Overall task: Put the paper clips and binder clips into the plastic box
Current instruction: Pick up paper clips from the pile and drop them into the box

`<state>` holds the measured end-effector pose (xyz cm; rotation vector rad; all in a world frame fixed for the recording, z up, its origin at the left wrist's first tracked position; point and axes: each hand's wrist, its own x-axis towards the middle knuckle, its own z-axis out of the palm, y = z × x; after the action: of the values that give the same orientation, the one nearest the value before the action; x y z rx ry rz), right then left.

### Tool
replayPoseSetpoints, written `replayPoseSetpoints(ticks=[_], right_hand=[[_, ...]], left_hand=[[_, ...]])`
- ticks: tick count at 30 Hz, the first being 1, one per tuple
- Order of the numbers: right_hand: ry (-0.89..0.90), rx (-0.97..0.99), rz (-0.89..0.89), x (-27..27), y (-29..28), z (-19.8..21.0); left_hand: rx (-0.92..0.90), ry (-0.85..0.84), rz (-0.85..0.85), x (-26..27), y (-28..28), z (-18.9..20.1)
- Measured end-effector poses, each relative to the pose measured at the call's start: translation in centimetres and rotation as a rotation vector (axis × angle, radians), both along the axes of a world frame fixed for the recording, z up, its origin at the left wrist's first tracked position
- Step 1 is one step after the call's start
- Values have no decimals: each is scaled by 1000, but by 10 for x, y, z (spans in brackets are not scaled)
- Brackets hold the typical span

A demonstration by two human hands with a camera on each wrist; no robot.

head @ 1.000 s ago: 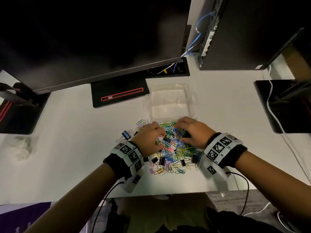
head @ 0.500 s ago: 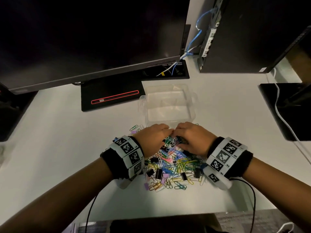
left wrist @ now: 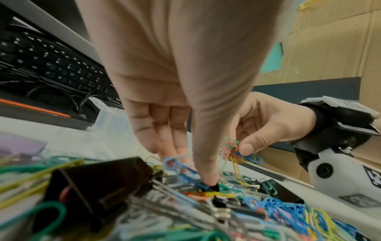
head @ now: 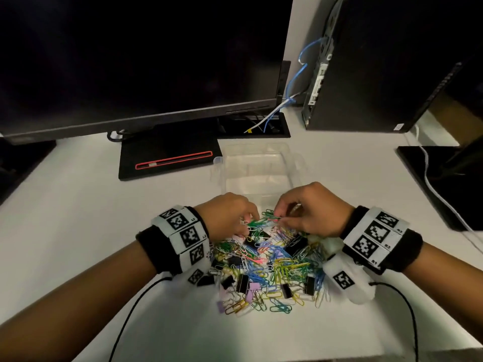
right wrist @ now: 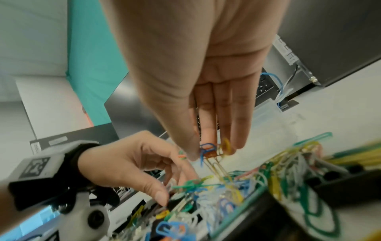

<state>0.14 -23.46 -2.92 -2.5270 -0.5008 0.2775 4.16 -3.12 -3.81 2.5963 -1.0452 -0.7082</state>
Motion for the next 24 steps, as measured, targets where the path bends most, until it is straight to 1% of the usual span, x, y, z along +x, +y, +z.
replayPoseSetpoints(ticks=[2, 4, 8, 14, 15, 18, 20, 22, 24], right_hand=[[16, 48, -28, -1, 0, 1], [8, 44, -41, -1, 2, 1], [-57, -3, -51, -1, 3, 6], [-86, 105, -158, 4, 4, 23], [-102, 124, -195, 7, 4, 27], [-139, 198, -308, 21, 1, 36], [-171, 207, -373, 29, -1, 38], [-164, 212, -411, 35, -1, 31], [-142, 207, -416, 41, -3, 23]], left_hand=[[-48, 5, 33, 1, 2, 1], [-45, -14, 23, 1, 4, 3], [-42, -119, 2, 1, 7, 10], [-151, -208, 109, 0, 15, 21], [-203, -204, 154, 1, 15, 24], [-444, -163, 306, 9, 13, 38], [-567, -156, 390, 15, 12, 45], [-619, -139, 441, 20, 11, 45], [-608, -134, 476, 27, 9, 42]])
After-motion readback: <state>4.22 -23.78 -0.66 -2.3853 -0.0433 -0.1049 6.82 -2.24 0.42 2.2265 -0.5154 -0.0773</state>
